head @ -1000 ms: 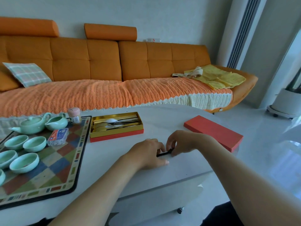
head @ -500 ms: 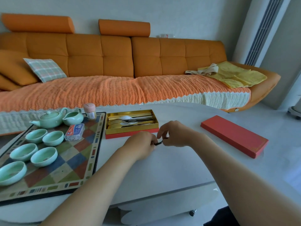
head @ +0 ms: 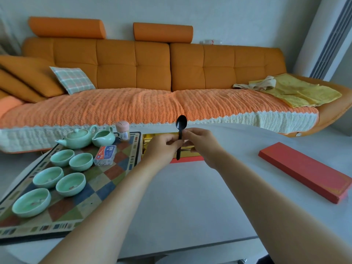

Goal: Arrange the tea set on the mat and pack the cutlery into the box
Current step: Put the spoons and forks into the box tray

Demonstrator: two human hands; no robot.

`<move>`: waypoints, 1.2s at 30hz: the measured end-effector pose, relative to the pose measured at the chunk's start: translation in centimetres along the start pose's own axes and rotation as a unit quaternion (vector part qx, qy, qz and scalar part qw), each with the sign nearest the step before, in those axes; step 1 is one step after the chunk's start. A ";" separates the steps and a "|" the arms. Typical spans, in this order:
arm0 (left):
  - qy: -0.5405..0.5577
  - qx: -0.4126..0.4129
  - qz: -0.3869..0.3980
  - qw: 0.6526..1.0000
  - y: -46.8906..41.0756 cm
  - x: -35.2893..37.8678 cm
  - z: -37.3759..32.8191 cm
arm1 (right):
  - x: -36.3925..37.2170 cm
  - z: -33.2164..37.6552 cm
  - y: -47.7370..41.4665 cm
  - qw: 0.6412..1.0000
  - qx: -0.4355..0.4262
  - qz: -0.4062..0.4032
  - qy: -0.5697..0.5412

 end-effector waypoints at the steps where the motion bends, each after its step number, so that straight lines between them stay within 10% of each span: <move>1: -0.002 -0.005 -0.002 1.000 -0.1 -0.2 0.3 | 0.4 0.2 -0.3 1.000 -0.005 -0.001 0.008; 10: -0.084 -0.050 -0.050 0.994 -1.8 -2.3 4.4 | 2.8 0.6 -2.9 0.997 -0.065 -0.028 -0.016; 17: -0.305 0.085 -0.147 0.937 -1.2 -3.5 6.6 | 1.3 -0.4 -4.2 0.919 -0.167 -0.062 0.352; 20: -0.363 0.128 -0.105 0.917 -1.2 -2.7 6.7 | 1.8 -2.2 -4.5 0.868 -0.116 -0.018 0.483; 26: -0.443 0.129 0.058 0.885 -1.0 -0.4 7.4 | 1.5 -2.7 -4.6 0.899 -0.085 0.020 0.429; 36: -0.476 0.126 0.067 0.868 -1.2 0.8 6.9 | -0.4 -3.4 -2.2 0.861 -0.202 0.085 0.458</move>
Point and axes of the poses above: each hand's wrist, its own y-axis away from the middle knuckle, its own x-axis out of the palm, z = x × y, the point moved 3 cm from there along -y, towards the middle knuckle, and after that the axes turned 15 degrees about -y, right-handed, at the moved point
